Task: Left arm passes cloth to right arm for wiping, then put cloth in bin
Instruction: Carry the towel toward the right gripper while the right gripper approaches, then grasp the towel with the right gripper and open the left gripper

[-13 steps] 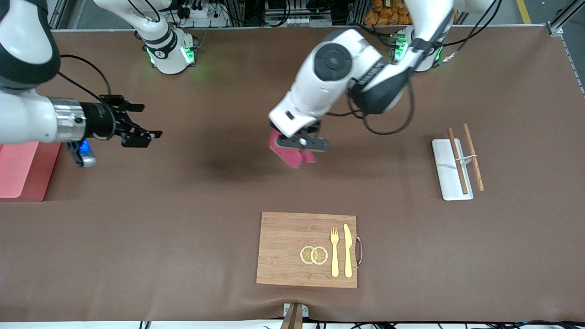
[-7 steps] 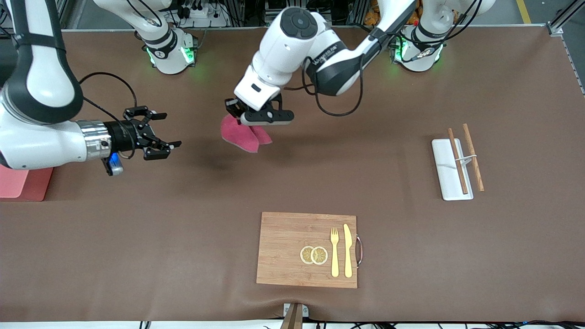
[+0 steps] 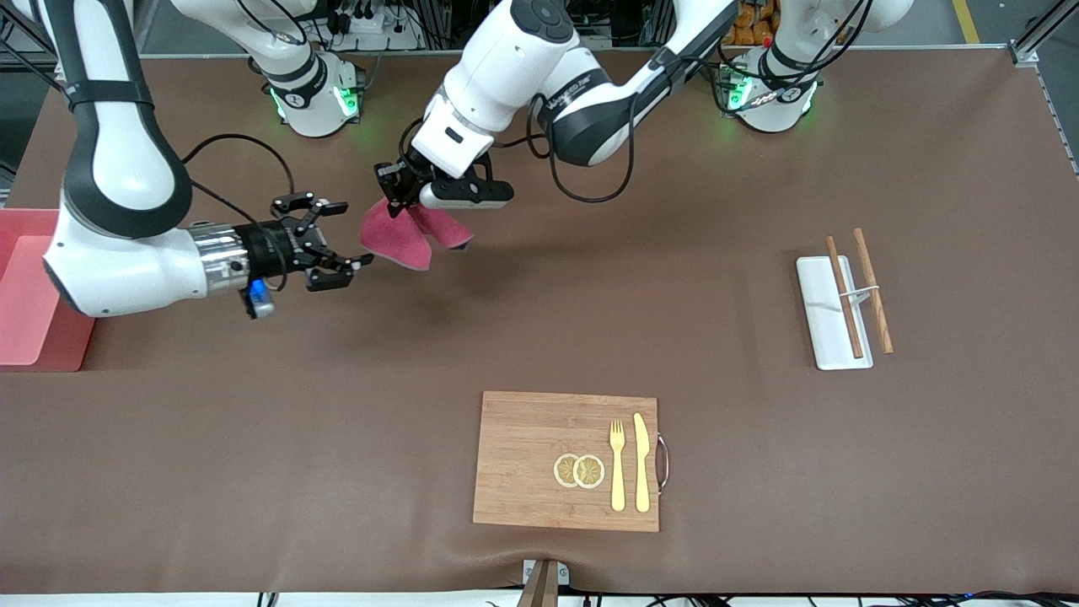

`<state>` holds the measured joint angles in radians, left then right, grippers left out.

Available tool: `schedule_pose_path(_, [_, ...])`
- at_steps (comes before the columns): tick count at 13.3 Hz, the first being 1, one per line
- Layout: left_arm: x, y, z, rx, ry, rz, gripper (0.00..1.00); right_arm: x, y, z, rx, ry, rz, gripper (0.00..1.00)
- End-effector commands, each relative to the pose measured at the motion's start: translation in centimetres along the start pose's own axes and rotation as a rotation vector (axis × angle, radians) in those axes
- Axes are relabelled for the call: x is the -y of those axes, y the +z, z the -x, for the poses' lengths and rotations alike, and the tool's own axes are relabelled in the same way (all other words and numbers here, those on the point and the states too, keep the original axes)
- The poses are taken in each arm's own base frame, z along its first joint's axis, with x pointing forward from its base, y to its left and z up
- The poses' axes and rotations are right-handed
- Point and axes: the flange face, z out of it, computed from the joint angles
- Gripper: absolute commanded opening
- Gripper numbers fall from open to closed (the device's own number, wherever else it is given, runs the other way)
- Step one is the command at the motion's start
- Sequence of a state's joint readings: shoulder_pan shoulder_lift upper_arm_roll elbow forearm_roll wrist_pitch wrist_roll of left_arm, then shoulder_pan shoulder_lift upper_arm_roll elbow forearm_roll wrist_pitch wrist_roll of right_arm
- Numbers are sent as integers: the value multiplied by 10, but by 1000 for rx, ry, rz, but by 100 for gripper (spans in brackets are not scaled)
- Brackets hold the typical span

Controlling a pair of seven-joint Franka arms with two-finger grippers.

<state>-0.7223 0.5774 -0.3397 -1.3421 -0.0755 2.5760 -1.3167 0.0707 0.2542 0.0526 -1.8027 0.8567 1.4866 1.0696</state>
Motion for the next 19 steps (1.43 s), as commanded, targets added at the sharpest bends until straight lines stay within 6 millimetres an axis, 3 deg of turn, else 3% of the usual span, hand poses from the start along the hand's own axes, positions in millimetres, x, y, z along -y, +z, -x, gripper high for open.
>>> schedule_pose_path(1, [-4, 6, 0, -34, -3, 24, 0, 2, 15, 19, 39, 21, -8, 100])
schedule_pose_path(4, [-4, 6, 1, -38, 0, 30, 0, 5, 31, 13, 23, 24, -16, 97])
schedule_pose_path(6, [-4, 5, 0, -39, 1, 31, 0, 6, 37, 4, 7, 28, -25, 68])
schedule_pose_path(7, [-4, 5, -1, -39, 1, 31, 0, 6, 42, 7, 3, 13, -20, 45])
schedule_pose_path(8, [-4, 5, -1, -39, 1, 31, 0, 6, 42, 9, 2, 8, -21, 11])
schedule_pose_path(9, [-5, 4, -1, -41, 0, 32, 0, 7, 41, 9, 2, 8, -23, 0])
schedule_pose_path(16, [-8, -4, -4, -47, -1, 42, 1, 6, 38, 8, 4, 8, -24, 0])
schedule_pose_path(17, [-10, -9, -7, -52, -1, 48, 56, 6, 38, 9, 4, 6, -23, 0])
schedule_pose_path(18, [-10, -11, -12, -64, 7, 47, 100, 6, 34, 8, 4, 6, -27, 0])
schedule_pose_path(19, [-10, -16, -16, -88, 28, 46, 100, 6, 32, 9, -1, 0, -27, 0])
